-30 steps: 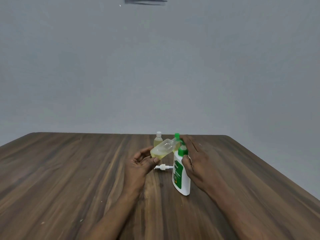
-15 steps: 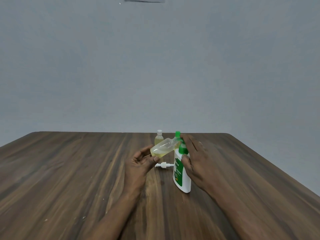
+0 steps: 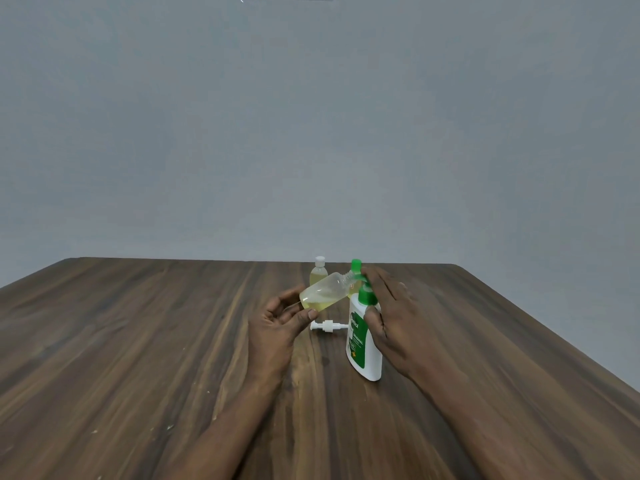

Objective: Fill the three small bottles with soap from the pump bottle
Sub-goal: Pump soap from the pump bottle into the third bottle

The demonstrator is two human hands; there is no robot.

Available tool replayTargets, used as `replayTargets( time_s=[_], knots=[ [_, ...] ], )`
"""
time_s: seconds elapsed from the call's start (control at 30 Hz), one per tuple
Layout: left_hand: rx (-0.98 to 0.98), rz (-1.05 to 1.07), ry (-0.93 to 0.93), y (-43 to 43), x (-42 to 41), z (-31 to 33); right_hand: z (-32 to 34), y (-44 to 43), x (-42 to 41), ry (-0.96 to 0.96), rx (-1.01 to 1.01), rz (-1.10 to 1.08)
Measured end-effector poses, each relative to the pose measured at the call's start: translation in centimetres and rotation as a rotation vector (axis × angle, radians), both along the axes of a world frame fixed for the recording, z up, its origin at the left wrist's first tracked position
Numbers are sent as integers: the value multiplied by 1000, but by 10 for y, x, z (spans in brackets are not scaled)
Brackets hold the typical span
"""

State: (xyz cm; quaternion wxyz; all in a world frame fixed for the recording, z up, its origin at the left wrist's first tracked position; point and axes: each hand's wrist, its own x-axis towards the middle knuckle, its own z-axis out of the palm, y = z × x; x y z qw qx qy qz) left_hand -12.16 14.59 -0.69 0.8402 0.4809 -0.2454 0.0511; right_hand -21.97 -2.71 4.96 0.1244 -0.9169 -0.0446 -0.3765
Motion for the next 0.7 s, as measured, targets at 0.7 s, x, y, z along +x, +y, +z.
replayTargets(
  time_s=[0.7],
  knots=[
    [-10,-6,11,2,-2,1,3,1,-3,19,-2,-8]
  ],
)
